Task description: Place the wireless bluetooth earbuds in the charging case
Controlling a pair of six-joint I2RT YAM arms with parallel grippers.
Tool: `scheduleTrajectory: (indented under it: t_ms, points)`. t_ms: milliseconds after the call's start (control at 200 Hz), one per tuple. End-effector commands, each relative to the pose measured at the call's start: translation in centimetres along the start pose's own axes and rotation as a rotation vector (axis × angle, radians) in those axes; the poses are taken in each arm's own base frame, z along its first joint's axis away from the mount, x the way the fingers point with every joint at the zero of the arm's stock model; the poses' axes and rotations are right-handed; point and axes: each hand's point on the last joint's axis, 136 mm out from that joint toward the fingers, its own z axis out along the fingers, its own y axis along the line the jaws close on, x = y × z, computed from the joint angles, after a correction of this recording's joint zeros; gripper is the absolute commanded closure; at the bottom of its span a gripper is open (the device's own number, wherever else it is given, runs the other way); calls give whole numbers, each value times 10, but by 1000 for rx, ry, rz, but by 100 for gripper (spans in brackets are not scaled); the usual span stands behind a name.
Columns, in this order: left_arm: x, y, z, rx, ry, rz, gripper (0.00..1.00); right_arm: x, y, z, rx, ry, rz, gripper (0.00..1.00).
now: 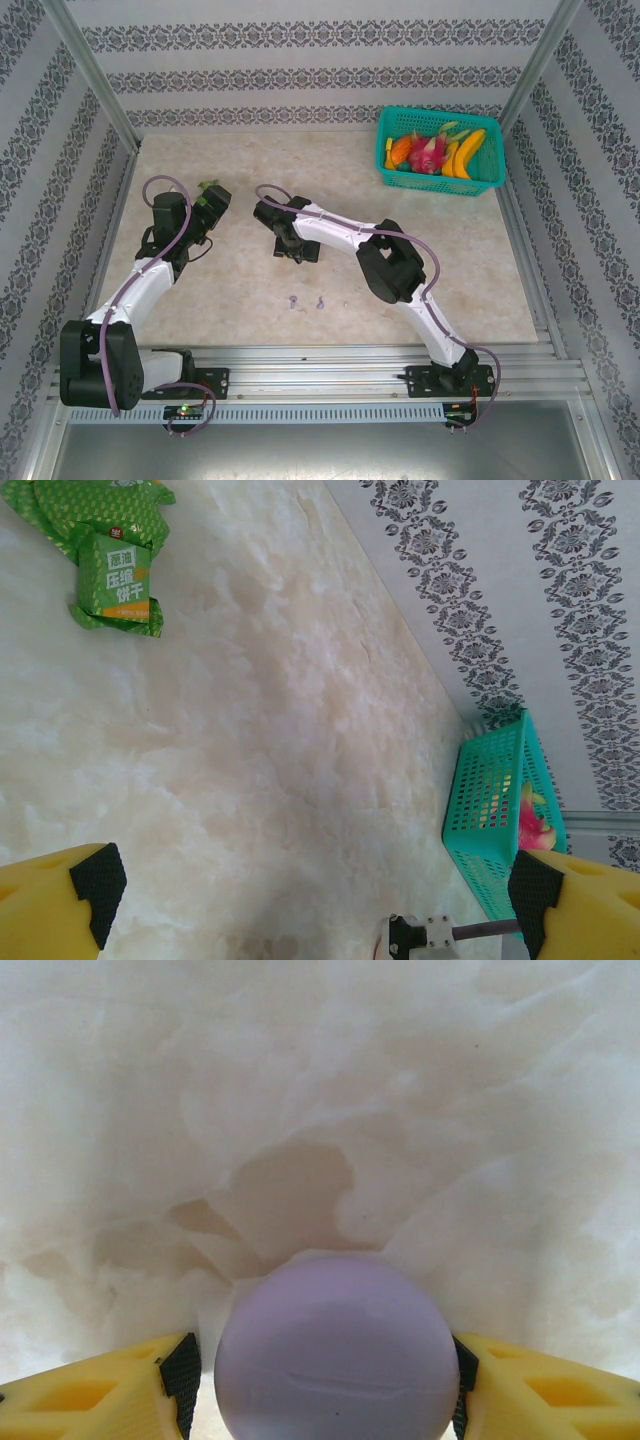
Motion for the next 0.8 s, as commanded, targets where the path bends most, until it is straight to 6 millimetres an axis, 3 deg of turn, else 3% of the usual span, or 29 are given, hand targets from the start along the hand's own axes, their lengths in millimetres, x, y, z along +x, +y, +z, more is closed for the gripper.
scheduleTrajectory:
  t_ms: [0,500,664,794]
  points:
    - [1,-5,2,22,-7,-4,0,3,-22,14,83,7,20,33]
    - [2,-4,2,22,-4,-4,0,-9,-21,12,53,2,128,33]
    - [3,-5,2,22,-3,-3,0,-9,-21,13,63,1,100,37]
    - [4,-4,2,21,0,-2,0,-11,-22,13,66,-7,64,46]
